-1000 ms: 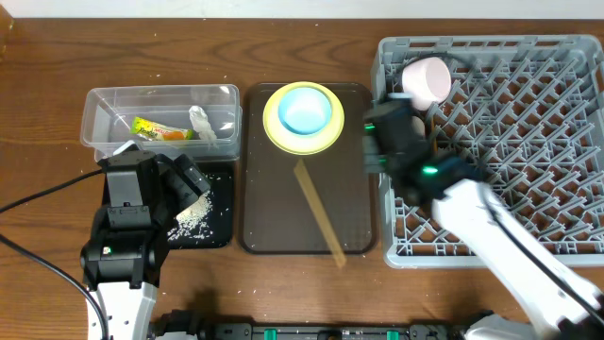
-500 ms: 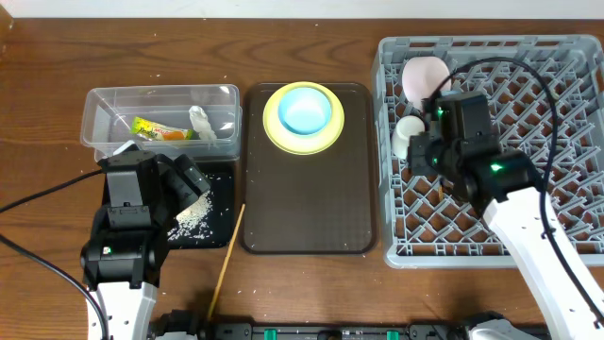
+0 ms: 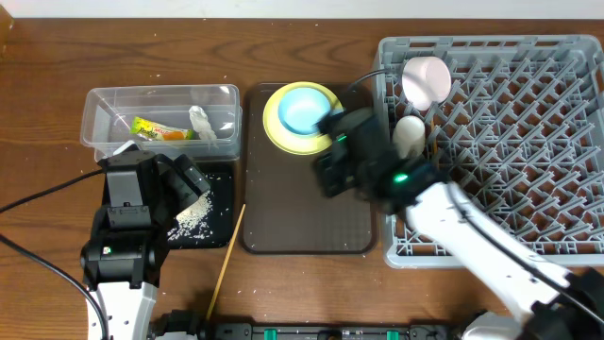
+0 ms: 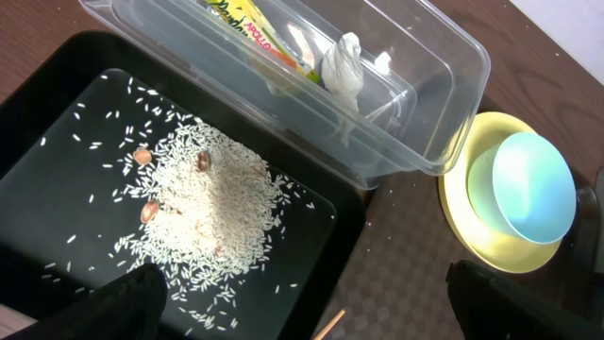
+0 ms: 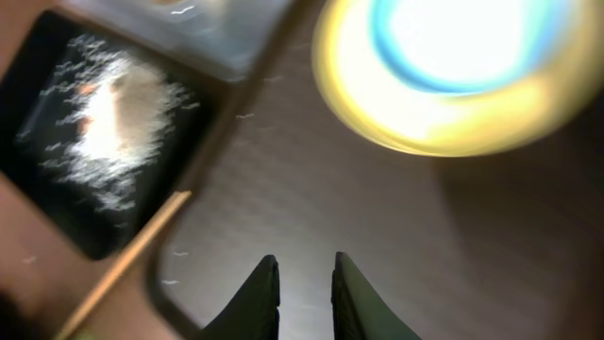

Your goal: Sort waste into correct bins and load items into the dishwasher rack

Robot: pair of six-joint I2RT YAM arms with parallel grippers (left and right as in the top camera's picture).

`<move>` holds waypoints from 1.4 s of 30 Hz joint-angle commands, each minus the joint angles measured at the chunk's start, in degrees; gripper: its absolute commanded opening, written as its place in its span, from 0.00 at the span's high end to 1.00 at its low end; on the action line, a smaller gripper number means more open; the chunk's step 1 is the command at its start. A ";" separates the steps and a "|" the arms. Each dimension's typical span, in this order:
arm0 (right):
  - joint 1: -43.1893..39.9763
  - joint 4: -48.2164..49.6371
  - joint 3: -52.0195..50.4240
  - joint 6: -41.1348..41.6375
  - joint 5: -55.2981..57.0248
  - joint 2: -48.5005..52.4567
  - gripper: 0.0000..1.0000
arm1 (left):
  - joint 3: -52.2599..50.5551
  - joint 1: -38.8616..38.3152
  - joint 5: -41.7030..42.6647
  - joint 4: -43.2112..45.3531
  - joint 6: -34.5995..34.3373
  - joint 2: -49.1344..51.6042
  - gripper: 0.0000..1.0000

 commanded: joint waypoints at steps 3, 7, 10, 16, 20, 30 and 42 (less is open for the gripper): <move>9.18 4.76 0.11 16.68 1.42 6.38 0.83 | 1.01 0.42 -0.48 0.00 0.09 0.07 0.02; 14.40 10.60 0.11 22.01 2.58 11.30 0.80 | 1.01 0.39 -0.48 0.00 0.09 0.07 0.02; 17.73 14.16 0.11 24.85 2.58 14.08 0.80 | 1.01 0.39 -0.48 0.00 0.11 0.07 0.02; 21.35 14.56 0.11 24.83 5.99 14.93 0.78 | 1.01 0.42 -0.48 0.00 0.09 0.07 0.02; 22.71 14.62 0.11 28.13 8.41 14.93 0.78 | 1.01 0.39 -0.48 0.00 0.09 0.07 0.02; 26.67 18.18 0.11 42.75 5.81 14.93 0.61 | 1.01 0.39 -0.46 0.04 -0.07 0.07 0.02; 29.73 17.94 0.07 50.03 4.20 16.96 0.69 | 1.03 2.67 -5.44 8.44 -1.03 0.26 0.02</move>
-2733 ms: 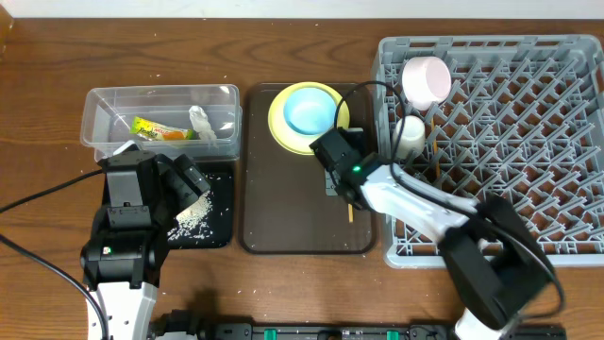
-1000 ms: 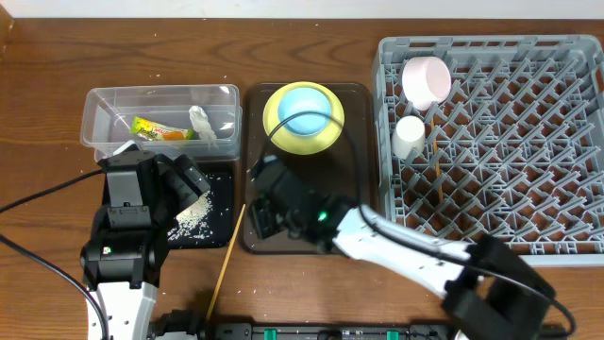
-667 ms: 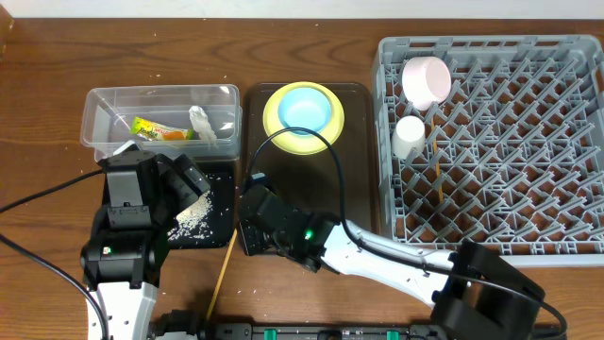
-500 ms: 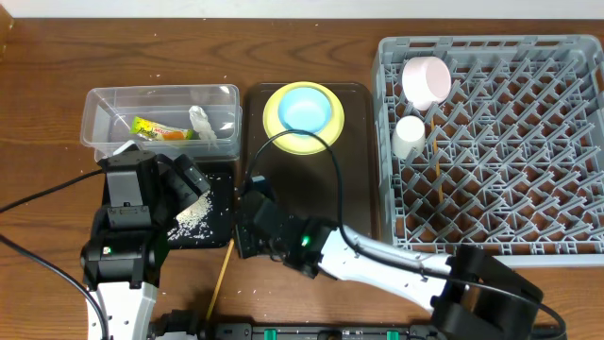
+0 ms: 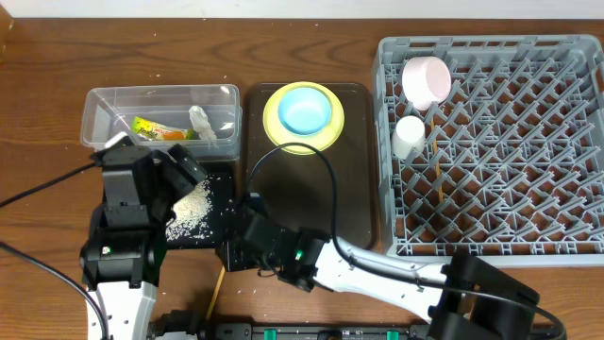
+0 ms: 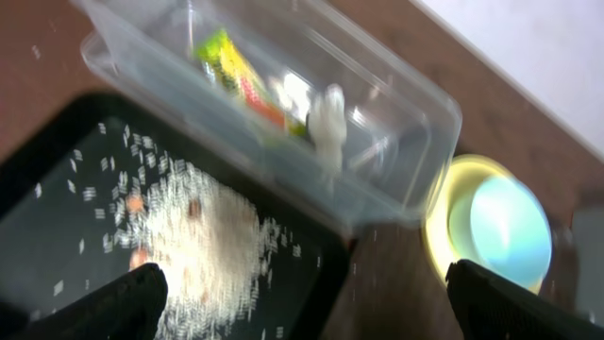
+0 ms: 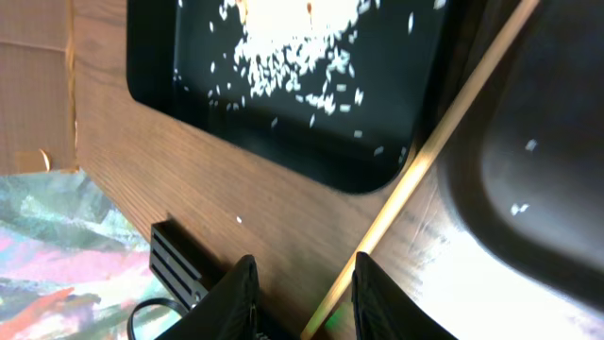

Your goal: Sort waste into correct bins and load items into the dishwasher rack

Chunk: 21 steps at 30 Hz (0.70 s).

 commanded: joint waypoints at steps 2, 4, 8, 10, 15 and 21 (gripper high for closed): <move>2.78 -0.04 0.07 5.73 3.74 3.61 0.72 | 1.03 3.48 -3.04 2.01 -1.33 0.17 0.02; 3.02 0.57 0.07 7.93 3.93 5.27 0.73 | 1.03 6.25 -3.04 2.36 -3.06 0.20 0.02; 2.45 1.20 0.07 10.47 2.51 6.38 0.71 | 1.03 10.73 -3.02 2.03 -3.93 0.20 0.02; 2.47 1.25 0.07 10.54 2.82 6.38 0.69 | 1.03 12.22 -3.02 1.01 -3.96 0.28 0.02; 2.34 2.43 0.07 10.56 6.56 6.40 0.69 | 1.01 12.70 -2.99 -1.62 -3.96 0.44 0.02; 2.62 5.05 0.07 11.58 8.74 7.58 0.71 | 1.01 12.72 -3.02 -3.10 -3.93 0.94 0.02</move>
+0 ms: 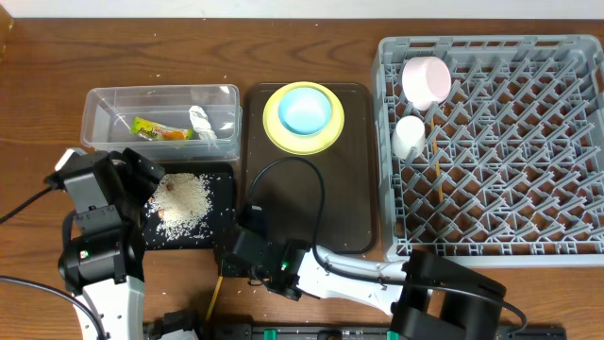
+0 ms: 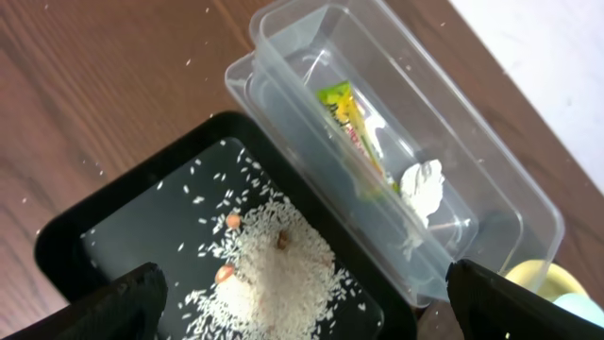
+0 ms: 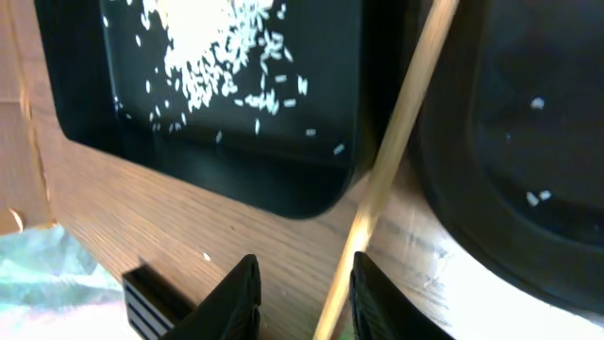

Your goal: Sort waste into correct bins and load items into the dishwasher rack

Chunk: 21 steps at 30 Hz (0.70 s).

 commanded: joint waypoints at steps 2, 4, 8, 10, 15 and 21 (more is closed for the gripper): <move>0.20 0.46 0.09 3.06 2.56 1.70 0.71 | 1.01 0.33 -0.72 -0.28 -0.50 0.59 0.02; 0.13 0.61 0.09 3.85 1.81 2.43 0.71 | 1.01 0.33 -0.72 -0.28 -0.50 0.70 0.02; -0.50 0.92 0.09 4.52 -0.24 3.21 0.71 | 1.01 0.35 -0.72 -0.28 -0.50 0.81 0.02; -0.79 0.85 0.09 5.38 -0.76 3.41 0.70 | 1.01 0.35 -0.72 -0.28 -0.50 0.87 0.02; -0.83 0.85 0.09 5.95 -0.83 3.63 0.69 | 1.01 0.35 -0.72 -0.28 -0.50 0.87 0.02; -1.51 0.94 0.09 7.78 -2.25 4.76 0.66 | 1.01 0.33 -0.72 -0.28 -0.50 0.87 0.02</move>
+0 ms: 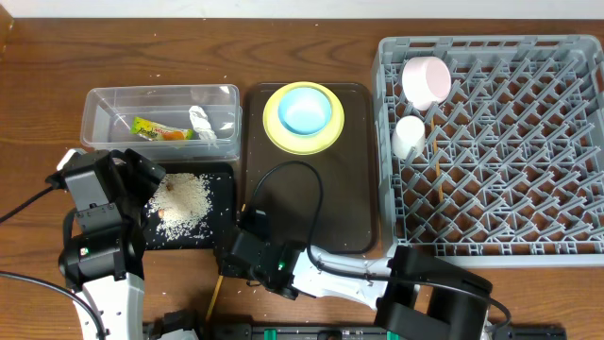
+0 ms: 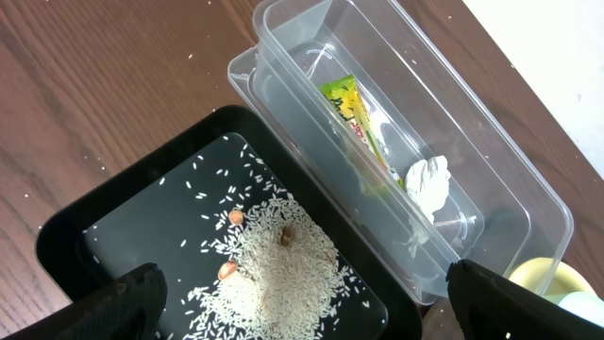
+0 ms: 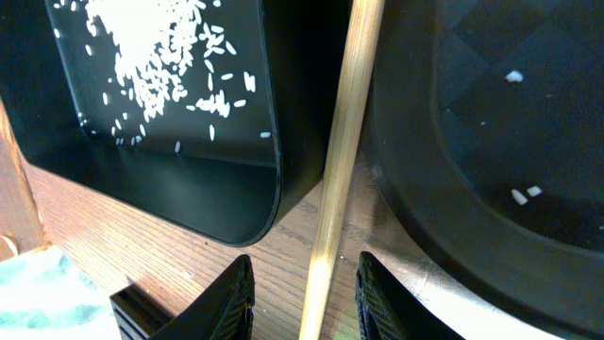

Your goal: Sort waste into correct bins and load items into the dishwasher rack

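Note:
A wooden chopstick (image 3: 342, 161) lies on the table in the gap between the black rice tray (image 3: 179, 189) and the brown tray (image 3: 472, 189). My right gripper (image 3: 309, 300) is open, one finger on each side of the chopstick, low over the table near its front edge (image 1: 226, 269). My left gripper (image 2: 302, 307) hangs open above the rice tray (image 2: 113, 227) with nothing in it. A blue bowl (image 1: 304, 110) on a yellow plate (image 1: 276, 127) stands at the brown tray's far end.
A clear bin (image 1: 113, 102) holding a wrapper and crumpled paper sits behind the rice tray. The grey dish rack (image 1: 500, 142) at the right holds a pink cup (image 1: 427, 77) and a white cup (image 1: 409, 135). The right arm's cable loops over the brown tray.
My right gripper has come closer to the table, and the chopstick now runs between its open fingers. The left gripper has hardly shifted.
First my right gripper was over the brown tray near the bowl, its fingers close together. Then it was at the front left by the chopstick, open, and now straddles it. My left gripper stayed open over the rice tray, shifting left.

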Robot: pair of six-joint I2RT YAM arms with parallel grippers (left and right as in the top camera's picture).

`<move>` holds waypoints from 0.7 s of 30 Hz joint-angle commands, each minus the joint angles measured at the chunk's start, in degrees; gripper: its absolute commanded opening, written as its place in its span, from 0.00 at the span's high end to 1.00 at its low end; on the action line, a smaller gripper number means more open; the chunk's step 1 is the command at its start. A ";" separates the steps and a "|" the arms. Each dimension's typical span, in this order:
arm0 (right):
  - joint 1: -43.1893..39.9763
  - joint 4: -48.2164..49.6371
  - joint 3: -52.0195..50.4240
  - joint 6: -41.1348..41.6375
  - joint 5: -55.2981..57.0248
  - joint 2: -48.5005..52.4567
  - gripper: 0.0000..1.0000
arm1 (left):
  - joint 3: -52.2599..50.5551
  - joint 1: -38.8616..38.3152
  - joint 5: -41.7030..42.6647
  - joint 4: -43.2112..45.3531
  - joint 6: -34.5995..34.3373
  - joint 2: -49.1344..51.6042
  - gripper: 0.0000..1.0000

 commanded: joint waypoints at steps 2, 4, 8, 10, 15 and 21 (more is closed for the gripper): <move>-2.05 0.72 0.09 3.37 -2.64 2.64 0.66 | 1.01 0.35 -0.72 -0.22 -0.50 0.20 0.02; -2.78 2.27 0.09 3.69 -4.81 3.89 0.67 | 1.01 0.35 -0.74 -0.22 -0.50 0.22 0.02; -4.46 3.91 0.09 4.33 -9.75 5.75 0.71 | 1.01 0.35 -0.74 -0.22 -0.50 0.22 0.02; -4.98 4.46 0.09 4.28 -10.99 6.03 0.73 | 1.01 0.35 -0.72 -0.22 -0.50 0.22 0.02; -5.01 5.11 0.11 4.22 -10.97 6.01 0.79 | 1.01 0.35 -0.72 -0.22 -0.50 0.22 0.02; -5.07 5.09 0.11 3.76 -11.61 5.99 0.87 | 1.01 0.35 -0.72 -0.22 -0.50 0.22 0.02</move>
